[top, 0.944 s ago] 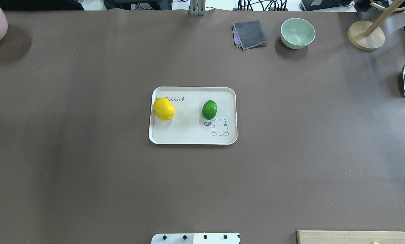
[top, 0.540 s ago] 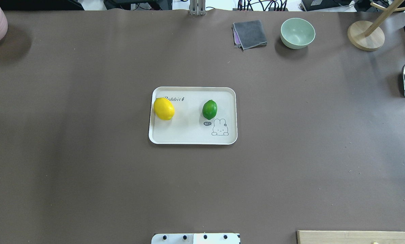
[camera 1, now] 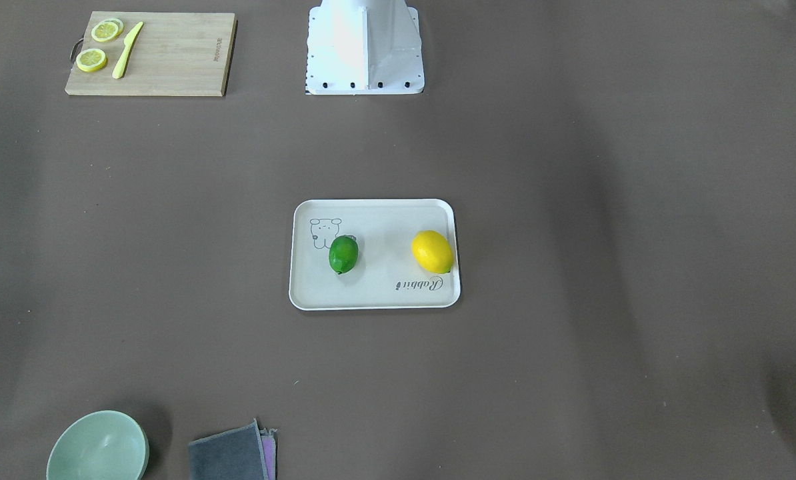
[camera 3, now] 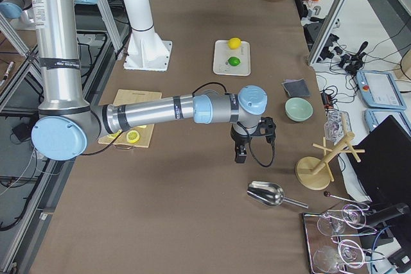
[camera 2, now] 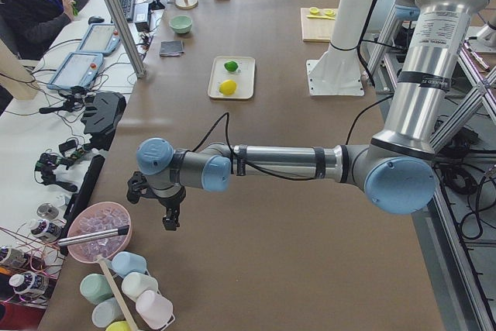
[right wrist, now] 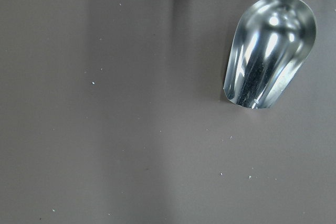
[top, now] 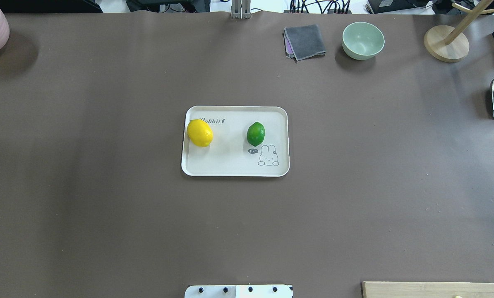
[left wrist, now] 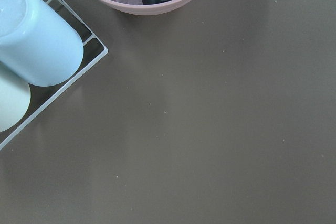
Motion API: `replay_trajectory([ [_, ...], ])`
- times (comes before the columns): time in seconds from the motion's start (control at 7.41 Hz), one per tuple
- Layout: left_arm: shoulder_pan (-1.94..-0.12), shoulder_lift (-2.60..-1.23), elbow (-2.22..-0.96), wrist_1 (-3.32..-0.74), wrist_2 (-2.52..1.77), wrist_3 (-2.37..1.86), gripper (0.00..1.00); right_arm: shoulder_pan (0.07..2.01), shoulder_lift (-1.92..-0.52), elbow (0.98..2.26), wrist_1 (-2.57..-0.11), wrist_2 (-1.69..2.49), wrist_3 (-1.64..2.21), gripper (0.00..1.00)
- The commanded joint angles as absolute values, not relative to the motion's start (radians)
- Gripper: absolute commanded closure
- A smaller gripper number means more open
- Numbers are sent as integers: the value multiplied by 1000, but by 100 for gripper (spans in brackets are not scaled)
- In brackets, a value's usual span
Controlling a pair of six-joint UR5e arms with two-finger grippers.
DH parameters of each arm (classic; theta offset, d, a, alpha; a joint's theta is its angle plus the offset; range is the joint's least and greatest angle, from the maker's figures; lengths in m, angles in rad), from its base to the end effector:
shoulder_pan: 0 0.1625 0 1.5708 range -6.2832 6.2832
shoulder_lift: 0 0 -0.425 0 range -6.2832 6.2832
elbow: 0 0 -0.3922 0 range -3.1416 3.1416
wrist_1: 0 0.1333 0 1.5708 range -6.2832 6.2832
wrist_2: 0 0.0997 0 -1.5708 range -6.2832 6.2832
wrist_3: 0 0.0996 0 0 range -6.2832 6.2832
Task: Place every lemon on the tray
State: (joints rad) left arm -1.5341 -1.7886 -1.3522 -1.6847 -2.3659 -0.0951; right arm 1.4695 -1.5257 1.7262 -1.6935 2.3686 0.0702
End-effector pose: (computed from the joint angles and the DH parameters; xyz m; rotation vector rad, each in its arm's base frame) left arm -0.0405 -0.5929 0.6358 0.0545 0.7995 -0.0103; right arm 0.0103 -0.5120 0.5705 0.0051 -0.8009 -0.0605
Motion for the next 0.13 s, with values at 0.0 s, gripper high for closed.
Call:
replay_trajectory([
  [0.0, -1534, -1789, -1348, -1684, -2365, -95, 1, 1470, -1526, 1726, -1694, 2368, 71, 0],
])
